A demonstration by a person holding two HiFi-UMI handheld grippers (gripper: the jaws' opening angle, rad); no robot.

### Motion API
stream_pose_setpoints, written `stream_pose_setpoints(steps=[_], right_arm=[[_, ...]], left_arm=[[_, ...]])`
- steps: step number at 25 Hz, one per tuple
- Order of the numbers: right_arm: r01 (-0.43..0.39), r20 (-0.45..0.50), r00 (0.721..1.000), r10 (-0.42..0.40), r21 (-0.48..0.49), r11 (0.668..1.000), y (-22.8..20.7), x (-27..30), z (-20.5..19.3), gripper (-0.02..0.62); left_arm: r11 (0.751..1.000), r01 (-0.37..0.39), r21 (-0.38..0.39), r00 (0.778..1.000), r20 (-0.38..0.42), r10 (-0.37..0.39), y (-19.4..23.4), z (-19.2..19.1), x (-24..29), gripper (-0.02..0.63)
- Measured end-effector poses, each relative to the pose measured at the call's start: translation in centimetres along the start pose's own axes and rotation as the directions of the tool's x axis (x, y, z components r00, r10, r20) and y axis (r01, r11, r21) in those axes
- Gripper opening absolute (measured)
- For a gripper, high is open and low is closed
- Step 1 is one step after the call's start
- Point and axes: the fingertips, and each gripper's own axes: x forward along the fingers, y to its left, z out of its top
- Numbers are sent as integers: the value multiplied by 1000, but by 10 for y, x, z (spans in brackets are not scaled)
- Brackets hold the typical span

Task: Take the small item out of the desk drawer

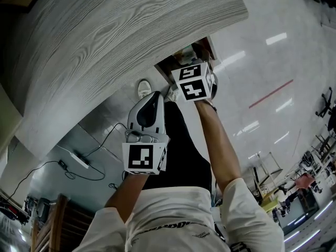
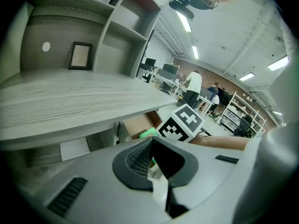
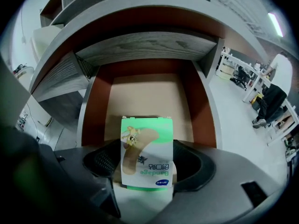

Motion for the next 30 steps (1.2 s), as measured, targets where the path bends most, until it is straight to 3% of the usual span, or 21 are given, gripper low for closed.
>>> stream_pose_setpoints(steps=[12,30], right_arm=[[20,94,995,-27,74,997,-1,-38,12,371],[16,252,965,-67,201,979,5,-114,33,371]], left_arm=[[999,25,43,999,27,-26,-11,13,-20,17],[991,53,121,993,94,-64,-34,45,-59,17]])
